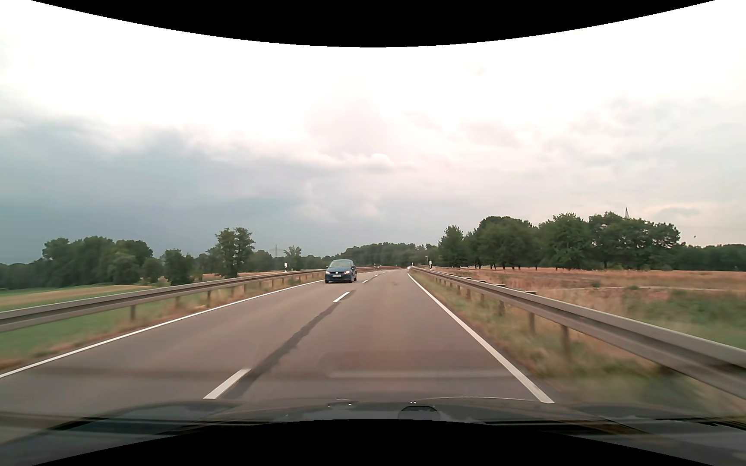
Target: Follow the waypoints while adhering to traffic rules and regulations
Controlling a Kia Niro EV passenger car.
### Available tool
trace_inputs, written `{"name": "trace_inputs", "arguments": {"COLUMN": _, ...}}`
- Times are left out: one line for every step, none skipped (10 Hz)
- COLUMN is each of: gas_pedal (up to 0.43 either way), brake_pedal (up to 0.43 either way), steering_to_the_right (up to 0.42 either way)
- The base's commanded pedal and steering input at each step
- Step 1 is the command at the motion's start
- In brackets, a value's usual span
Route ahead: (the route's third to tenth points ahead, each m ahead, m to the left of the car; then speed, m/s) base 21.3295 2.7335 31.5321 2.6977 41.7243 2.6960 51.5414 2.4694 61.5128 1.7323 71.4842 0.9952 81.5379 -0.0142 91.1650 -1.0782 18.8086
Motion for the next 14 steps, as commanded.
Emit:
{"name": "trace_inputs", "arguments": {"gas_pedal": 0.098, "brake_pedal": 0.0, "steering_to_the_right": 0.003}}
{"name": "trace_inputs", "arguments": {"gas_pedal": 0.098, "brake_pedal": 0.0, "steering_to_the_right": 0.003}}
{"name": "trace_inputs", "arguments": {"gas_pedal": 0.098, "brake_pedal": 0.0, "steering_to_the_right": 0.003}}
{"name": "trace_inputs", "arguments": {"gas_pedal": 0.098, "brake_pedal": 0.0, "steering_to_the_right": 0.003}}
{"name": "trace_inputs", "arguments": {"gas_pedal": 0.098, "brake_pedal": 0.0, "steering_to_the_right": 0.003}}
{"name": "trace_inputs", "arguments": {"gas_pedal": 0.098, "brake_pedal": 0.0, "steering_to_the_right": 0.003}}
{"name": "trace_inputs", "arguments": {"gas_pedal": 0.087, "brake_pedal": 0.0, "steering_to_the_right": 0.005}}
{"name": "trace_inputs", "arguments": {"gas_pedal": 0.079, "brake_pedal": 0.0, "steering_to_the_right": 0.005}}
{"name": "trace_inputs", "arguments": {"gas_pedal": 0.067, "brake_pedal": 0.0, "steering_to_the_right": 0.005}}
{"name": "trace_inputs", "arguments": {"gas_pedal": 0.039, "brake_pedal": 0.0, "steering_to_the_right": 0.004}}
{"name": "trace_inputs", "arguments": {"gas_pedal": 0.028, "brake_pedal": 0.0, "steering_to_the_right": 0.004}}
{"name": "trace_inputs", "arguments": {"gas_pedal": 0.008, "brake_pedal": 0.0, "steering_to_the_right": 0.005}}
{"name": "trace_inputs", "arguments": {"gas_pedal": 0.0, "brake_pedal": 0.0, "steering_to_the_right": 0.006}}
{"name": "trace_inputs", "arguments": {"gas_pedal": 0.0, "brake_pedal": 0.0, "steering_to_the_right": 0.006}}
